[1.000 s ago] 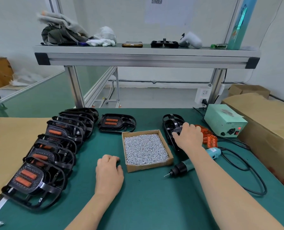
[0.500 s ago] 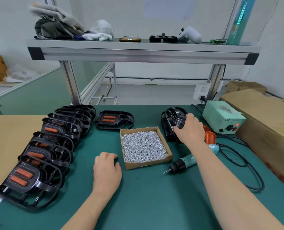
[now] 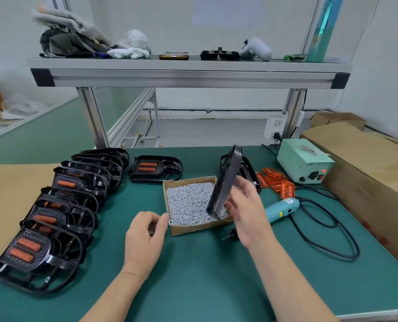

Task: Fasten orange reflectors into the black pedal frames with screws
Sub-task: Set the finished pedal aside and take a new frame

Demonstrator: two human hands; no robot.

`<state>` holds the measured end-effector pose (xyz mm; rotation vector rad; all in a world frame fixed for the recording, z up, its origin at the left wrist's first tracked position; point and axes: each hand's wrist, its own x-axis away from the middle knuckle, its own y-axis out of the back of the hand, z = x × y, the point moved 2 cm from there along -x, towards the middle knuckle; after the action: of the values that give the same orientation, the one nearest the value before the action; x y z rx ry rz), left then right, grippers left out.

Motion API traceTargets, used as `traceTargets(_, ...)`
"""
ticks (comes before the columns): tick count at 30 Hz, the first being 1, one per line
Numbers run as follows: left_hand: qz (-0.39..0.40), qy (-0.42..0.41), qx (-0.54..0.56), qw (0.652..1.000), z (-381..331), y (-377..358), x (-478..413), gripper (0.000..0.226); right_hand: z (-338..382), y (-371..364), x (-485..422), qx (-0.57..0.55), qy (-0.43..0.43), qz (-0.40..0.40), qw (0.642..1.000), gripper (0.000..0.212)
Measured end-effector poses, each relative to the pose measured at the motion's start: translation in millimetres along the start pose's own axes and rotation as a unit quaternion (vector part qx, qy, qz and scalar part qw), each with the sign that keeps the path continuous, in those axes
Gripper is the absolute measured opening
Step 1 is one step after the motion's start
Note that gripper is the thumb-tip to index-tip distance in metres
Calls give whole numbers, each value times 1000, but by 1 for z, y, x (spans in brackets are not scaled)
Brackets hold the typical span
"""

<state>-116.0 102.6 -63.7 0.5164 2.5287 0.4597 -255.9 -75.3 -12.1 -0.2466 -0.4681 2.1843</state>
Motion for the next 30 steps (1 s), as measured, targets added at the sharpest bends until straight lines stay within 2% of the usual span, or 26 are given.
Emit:
traceTargets(3,45,19,83,995,-4,0,5,43,-18,-3,20,-89,-48,24,995,42)
traceTargets(7,109,46,169,978,-5,2,8,51,-38,-8,39,-127,-58,63,988,51)
traceTargets(9,114,42,180,976,-6,3,10,48,-44,-7,46,-119,-57,77,988,57)
traceTargets(13,138,32,150,978,-10,1,15,45,-47,-2,54,-87,-36,107,990,53)
traceTargets(15,158,44,149,975,-9,0,16,47,-47,2,57,-75,-33,122,989,57)
traceTargets(17,163,58,155,973,-7,0,15,40,-48,4,58,-60,-41,138,988,58)
traceTargets(21,146,87,172,970,1,-2,12,6,-48,4,60,-56,-69,160,983,44)
traceTargets(25,160,101,199,961,5,-1,10,16,-44,4,60,-113,-74,212,968,46)
traceTargets(27,162,98,223,956,8,2,9,6,-44,6,58,-154,-59,195,967,46)
traceTargets(30,159,102,243,951,11,8,8,11,-48,12,51,-143,-5,55,988,45)
